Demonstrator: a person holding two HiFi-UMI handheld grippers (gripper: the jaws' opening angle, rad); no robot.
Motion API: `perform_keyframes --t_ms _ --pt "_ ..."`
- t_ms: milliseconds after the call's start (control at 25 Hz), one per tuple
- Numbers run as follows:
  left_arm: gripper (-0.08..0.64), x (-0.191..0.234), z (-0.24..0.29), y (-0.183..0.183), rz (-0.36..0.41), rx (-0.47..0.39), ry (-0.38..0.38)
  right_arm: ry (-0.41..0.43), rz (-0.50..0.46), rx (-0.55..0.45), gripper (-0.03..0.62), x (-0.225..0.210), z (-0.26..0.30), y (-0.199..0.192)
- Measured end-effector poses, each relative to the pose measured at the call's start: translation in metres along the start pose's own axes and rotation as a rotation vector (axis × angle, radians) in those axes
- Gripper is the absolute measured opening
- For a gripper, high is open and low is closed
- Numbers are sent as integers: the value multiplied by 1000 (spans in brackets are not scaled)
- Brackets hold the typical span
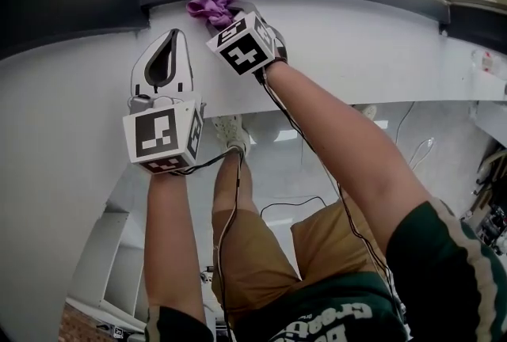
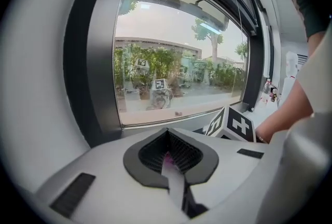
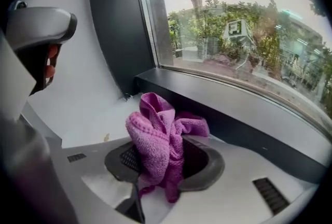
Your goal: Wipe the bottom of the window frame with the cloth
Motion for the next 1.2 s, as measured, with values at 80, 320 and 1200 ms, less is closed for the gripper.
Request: perform_keyframes --t_ms 80,320,1200 --pt "6 9 -1 -2 -13 0 12 18 -21 5 167 9 6 8" --pt "6 31 -1 -15 -60 22 51 54 -63 12 167 27 20 25" --pt "6 52 -35 -52 -169 48 112 161 -266 62 167 83 51 72"
Point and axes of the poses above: the fingertips, and each gripper's own axes: z forward along the fingers, x to its left, y out of its top, the point moved 3 cm from there along -z, backward along the fingers, and after that the axes turned 8 degrees about x, right-handed, at the moved point
